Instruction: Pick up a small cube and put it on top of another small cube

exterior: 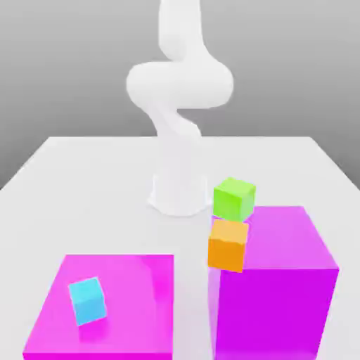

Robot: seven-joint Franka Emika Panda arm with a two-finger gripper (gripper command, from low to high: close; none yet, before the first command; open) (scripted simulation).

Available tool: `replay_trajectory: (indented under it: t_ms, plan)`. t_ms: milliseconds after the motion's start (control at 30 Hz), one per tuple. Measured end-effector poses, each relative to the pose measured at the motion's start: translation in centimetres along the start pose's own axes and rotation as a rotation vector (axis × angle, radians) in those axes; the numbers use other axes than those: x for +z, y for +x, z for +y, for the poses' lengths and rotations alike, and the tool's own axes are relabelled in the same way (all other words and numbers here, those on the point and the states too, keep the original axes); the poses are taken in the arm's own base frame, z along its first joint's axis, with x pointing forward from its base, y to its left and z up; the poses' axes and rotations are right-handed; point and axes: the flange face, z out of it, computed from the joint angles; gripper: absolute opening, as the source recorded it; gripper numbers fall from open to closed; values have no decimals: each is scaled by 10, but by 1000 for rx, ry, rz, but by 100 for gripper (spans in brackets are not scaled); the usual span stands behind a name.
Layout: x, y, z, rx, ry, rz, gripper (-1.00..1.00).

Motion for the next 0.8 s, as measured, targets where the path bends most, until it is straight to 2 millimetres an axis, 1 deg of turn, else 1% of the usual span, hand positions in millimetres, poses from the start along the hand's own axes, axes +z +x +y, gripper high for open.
replay_trajectory:
  t_ms: [100, 200, 333, 433, 500, 567, 667, 700, 733, 800]
  plan:
    - [56, -38, -16, -81, -18, -75, 0]
    - [106, -90, -29, -182, -31, -151, 0]
    - [160, -172, -36, -332, -43, -251, 0]
    - [190, -240, -32, -452, -49, -324, 0]
    - [206, -287, -25, -535, -52, -372, 0]
    - [217, -333, -13, -620, -54, -419, 0]
    - [227, -401, 13, -750, -55, -491, 0]
    - [230, -420, 24, -785, -61, -516, 0]
    - [235, -432, 36, -796, -79, -544, 0]
    - [248, -446, 59, -785, -135, -597, 0]
